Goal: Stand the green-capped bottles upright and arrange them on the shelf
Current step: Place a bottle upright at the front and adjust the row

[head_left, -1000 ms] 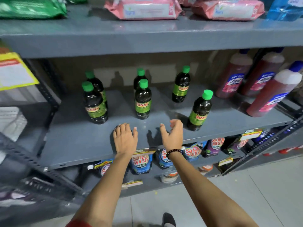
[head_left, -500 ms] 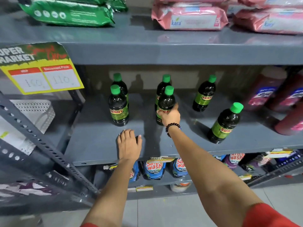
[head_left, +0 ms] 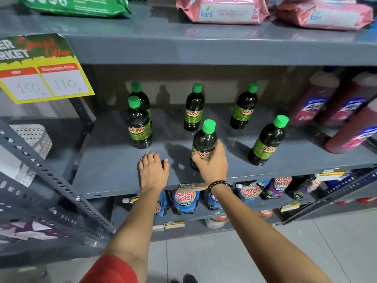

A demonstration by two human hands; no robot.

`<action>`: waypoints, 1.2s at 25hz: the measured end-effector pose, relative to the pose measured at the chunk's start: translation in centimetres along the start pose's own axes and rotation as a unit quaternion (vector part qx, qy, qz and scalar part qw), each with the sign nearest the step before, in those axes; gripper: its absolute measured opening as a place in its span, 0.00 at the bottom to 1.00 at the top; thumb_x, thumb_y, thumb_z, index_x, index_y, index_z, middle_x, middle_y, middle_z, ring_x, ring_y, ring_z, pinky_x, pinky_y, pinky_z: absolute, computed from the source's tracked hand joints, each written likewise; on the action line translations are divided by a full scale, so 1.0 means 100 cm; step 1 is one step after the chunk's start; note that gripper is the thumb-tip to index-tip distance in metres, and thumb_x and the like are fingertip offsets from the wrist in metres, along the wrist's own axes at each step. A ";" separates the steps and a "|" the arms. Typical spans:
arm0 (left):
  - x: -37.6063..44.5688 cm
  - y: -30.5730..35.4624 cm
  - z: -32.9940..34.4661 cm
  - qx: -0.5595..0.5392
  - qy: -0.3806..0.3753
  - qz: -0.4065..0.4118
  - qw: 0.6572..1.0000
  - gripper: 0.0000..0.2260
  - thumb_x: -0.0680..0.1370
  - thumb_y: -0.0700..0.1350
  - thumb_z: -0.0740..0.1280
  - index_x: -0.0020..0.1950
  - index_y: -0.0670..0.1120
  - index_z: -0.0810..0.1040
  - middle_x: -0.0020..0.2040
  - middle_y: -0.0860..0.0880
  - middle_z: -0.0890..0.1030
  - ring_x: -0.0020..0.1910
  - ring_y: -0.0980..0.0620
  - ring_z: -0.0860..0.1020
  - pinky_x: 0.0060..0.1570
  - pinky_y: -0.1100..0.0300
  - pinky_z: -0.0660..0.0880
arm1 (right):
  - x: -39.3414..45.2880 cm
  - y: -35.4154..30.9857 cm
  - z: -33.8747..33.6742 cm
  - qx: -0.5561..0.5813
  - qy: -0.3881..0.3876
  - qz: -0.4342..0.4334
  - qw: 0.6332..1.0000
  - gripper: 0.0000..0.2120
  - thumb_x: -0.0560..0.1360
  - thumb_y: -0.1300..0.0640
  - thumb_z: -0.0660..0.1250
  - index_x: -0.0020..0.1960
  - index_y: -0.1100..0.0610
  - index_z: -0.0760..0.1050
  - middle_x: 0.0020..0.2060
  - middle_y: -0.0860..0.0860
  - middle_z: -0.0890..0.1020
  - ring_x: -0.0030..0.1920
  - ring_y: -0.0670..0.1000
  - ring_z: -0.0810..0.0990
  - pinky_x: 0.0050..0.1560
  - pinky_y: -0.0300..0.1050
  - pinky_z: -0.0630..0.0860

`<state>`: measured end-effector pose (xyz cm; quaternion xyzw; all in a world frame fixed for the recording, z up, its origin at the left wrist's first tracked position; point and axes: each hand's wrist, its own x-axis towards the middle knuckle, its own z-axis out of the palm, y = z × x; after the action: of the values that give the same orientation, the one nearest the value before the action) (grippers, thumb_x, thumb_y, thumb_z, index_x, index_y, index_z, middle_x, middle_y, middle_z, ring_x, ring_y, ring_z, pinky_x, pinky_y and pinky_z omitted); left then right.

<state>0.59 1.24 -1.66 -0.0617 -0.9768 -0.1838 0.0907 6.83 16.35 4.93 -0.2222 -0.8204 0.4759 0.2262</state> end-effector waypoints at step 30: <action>0.004 -0.115 -0.053 0.055 0.017 -0.073 0.996 0.17 0.78 0.47 0.61 0.60 0.36 0.71 0.62 0.36 0.75 0.66 0.38 0.69 0.70 0.41 0.60 | 0.003 -0.115 0.138 -0.053 -0.131 -0.042 0.989 0.34 0.67 0.54 0.75 0.65 0.67 0.63 0.61 0.63 0.71 0.61 0.62 0.71 0.60 0.49 0.69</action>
<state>-0.71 -11.29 -0.77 0.0177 -0.9856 -0.1371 0.0968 -3.17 2.01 8.96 -0.1347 -0.8757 0.4466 0.1245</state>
